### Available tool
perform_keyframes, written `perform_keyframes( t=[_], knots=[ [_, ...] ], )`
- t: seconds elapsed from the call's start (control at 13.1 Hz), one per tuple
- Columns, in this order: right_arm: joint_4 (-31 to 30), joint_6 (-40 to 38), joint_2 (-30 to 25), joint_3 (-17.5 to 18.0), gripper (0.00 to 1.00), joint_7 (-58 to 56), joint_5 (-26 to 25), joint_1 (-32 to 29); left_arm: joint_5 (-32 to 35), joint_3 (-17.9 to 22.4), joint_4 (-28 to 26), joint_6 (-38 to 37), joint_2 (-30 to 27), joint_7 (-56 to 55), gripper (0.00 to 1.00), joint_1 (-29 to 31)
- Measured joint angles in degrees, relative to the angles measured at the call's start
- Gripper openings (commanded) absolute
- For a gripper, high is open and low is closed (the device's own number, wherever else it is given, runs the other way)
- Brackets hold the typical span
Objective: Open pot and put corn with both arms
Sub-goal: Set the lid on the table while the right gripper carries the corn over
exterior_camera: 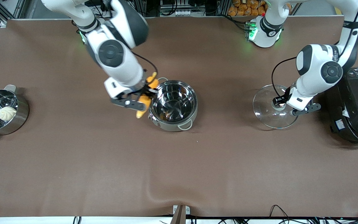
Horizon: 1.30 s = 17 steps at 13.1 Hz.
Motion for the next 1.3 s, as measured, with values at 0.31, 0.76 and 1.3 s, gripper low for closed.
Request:
perform_keyframes(
  t=[0.31, 0.76, 1.3],
  knots=[
    [-0.05, 7.53, 4.35, -0.03, 0.18, 4.62, -0.09, 3.34, 0.14, -0.02, -2.66, 8.25, 3.87, 0.31, 0.08, 0.7],
    [-0.15, 12.9, 9.91, -0.04, 0.23, 7.82, -1.54, 6.12, 0.14, -0.07, -1.27, 10.58, 5.95, 0.41, 1.0, 1.4],
    [-0.22, 12.97, 10.87, -0.05, 1.0, 9.33, -2.88, 6.78, 0.14, -0.18, 2.42, 4.07, -6.57, 0.41, 1.0, 2.03]
  ],
)
